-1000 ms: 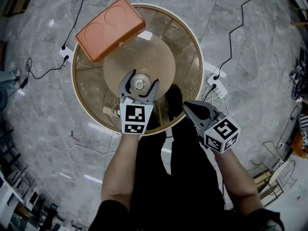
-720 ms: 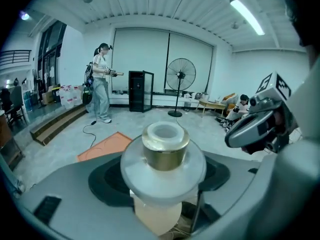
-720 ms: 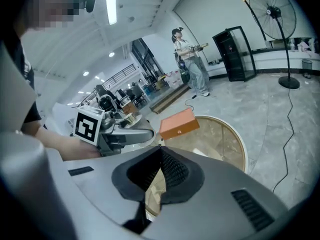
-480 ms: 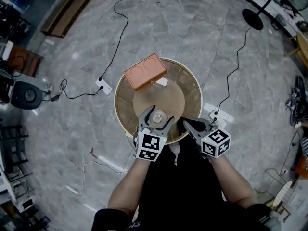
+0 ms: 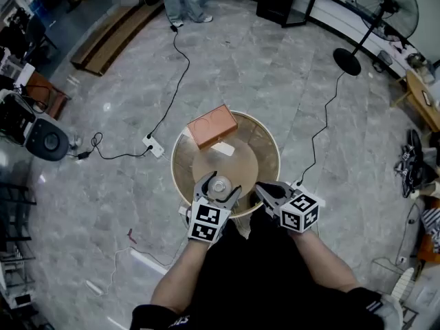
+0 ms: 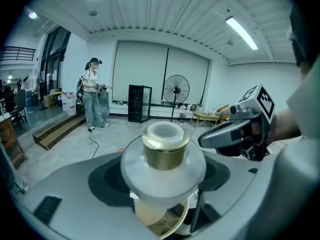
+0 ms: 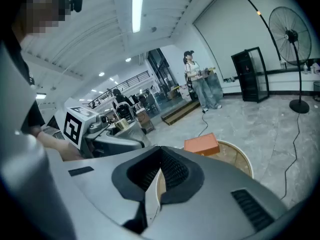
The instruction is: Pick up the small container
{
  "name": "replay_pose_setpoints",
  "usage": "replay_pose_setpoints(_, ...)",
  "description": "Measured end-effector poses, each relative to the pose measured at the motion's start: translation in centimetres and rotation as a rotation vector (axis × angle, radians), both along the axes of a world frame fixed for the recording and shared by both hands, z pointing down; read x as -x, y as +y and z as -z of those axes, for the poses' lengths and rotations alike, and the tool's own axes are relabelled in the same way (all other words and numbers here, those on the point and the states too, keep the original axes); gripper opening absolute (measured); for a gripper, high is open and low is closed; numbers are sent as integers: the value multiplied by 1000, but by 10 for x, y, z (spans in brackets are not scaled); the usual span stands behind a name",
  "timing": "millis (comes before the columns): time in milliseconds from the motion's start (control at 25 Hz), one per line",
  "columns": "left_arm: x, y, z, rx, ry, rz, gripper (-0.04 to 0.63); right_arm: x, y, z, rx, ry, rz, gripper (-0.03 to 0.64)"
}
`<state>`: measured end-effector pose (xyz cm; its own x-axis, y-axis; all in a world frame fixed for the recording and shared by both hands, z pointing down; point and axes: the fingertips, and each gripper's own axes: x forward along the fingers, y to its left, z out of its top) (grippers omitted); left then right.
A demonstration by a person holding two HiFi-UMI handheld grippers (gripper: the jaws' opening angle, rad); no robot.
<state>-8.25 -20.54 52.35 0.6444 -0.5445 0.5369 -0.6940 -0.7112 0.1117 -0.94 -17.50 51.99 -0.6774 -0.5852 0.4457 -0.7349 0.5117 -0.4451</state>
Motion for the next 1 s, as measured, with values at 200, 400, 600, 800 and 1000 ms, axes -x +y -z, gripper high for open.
replay_pose_setpoints(200,19,2,13,-34,-28,6,347,20,-3,40,-143,-59,6,14)
replay_pose_setpoints(400,38,6,32,-22,-43,80,347,31,-6,56,-149,-103,69,14)
replay_pose_setpoints(600,37,-4,71,-52,-53,165,347,12,-30,91,-209,-94,125,14)
replay_pose_setpoints(800,3,-14,114,-103,-60,245,347,-31,-33,135,-298,-123,297,12)
replay_pose_setpoints(1000,-40,-9,139,-98,-9,342,347,-93,-36,158,-336,-145,362,12)
